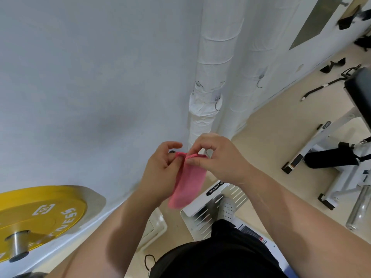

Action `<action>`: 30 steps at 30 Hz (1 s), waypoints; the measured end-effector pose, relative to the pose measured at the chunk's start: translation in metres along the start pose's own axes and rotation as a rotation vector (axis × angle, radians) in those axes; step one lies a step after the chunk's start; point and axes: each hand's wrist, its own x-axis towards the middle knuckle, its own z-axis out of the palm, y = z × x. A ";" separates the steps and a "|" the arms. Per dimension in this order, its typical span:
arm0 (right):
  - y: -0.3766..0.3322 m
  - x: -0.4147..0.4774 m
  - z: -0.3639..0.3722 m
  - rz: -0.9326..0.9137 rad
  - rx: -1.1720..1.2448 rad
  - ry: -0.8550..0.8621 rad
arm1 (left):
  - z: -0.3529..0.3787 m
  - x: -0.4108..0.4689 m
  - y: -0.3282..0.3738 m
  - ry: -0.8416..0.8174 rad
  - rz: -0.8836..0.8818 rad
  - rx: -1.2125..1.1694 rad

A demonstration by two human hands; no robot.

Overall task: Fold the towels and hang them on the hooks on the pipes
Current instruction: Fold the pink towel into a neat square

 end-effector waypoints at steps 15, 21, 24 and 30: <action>-0.022 0.008 0.009 -0.079 -0.141 -0.058 | -0.022 -0.002 0.004 -0.201 -0.036 0.015; -0.024 0.010 0.013 -0.149 -0.262 -0.001 | -0.026 -0.005 0.002 -0.228 -0.034 -0.103; -0.015 0.009 0.018 -0.147 -0.311 0.040 | -0.026 -0.004 0.001 -0.165 -0.007 -0.093; 0.008 -0.006 0.021 -0.107 -0.191 -0.021 | -0.028 0.001 -0.002 0.052 0.053 -0.105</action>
